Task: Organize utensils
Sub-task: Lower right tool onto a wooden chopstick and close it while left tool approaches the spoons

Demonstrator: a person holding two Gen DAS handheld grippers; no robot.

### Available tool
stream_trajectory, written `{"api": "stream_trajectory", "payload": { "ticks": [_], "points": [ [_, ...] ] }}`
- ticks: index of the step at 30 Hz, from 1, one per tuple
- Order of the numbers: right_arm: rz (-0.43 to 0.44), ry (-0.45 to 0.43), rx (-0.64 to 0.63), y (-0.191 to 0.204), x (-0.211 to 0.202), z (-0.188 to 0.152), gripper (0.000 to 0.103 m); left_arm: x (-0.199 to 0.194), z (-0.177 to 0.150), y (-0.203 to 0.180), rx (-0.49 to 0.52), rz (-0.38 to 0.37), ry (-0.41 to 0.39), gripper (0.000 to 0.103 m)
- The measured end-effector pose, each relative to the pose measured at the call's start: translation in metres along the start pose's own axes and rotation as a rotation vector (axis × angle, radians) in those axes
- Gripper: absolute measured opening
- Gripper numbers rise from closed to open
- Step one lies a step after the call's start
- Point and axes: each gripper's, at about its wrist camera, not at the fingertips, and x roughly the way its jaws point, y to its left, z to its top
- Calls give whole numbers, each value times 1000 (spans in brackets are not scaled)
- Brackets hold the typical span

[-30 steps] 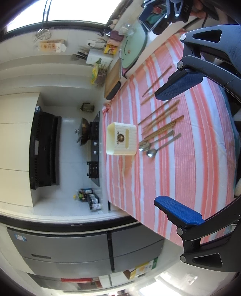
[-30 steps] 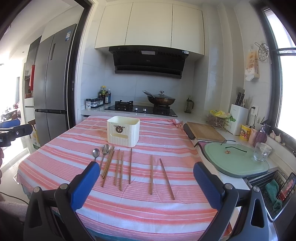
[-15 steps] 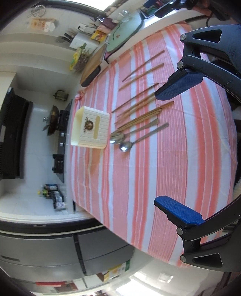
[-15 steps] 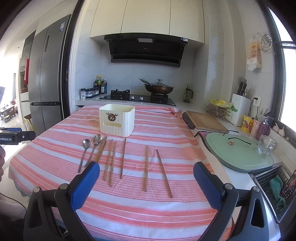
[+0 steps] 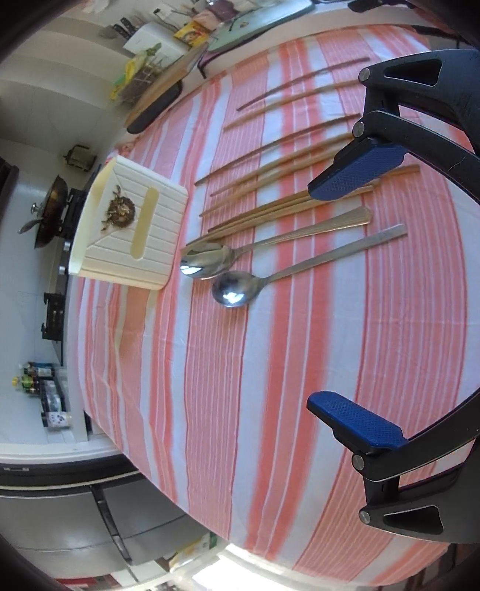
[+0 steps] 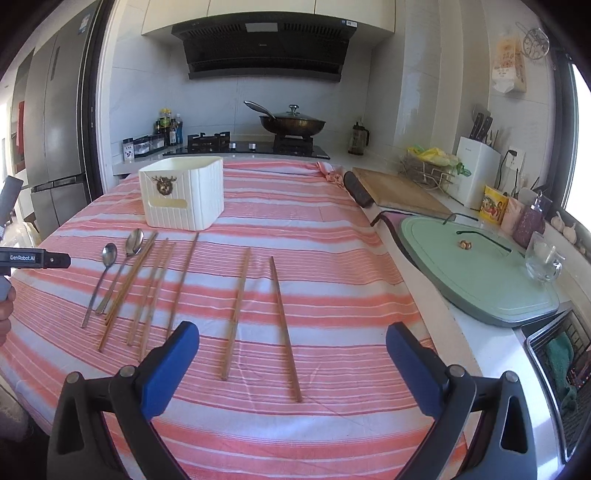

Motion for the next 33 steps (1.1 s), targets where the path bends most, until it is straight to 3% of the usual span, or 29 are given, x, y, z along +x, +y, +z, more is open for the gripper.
{"api": "stream_trajectory", "payload": {
  "ticks": [6,13,16,20,24,33],
  "points": [
    [15,38,6,-10,23,7,103,51,5,2,-63,64,66,103],
    [81,139,-50,-27,70,22,103,68,5,0,-6,138,73,103],
    [133,227,-62,-30,103,23,100,71,5,5,21,145,71,103],
    [248,344,-104,-14,138,21,69,70,6,12,57,129,79,103],
    [252,420,-145,-1,163,16,30,71,9,25,102,95,98,103],
    [204,468,-122,-12,169,18,29,64,0,42,191,35,103,103]
  ]
}}
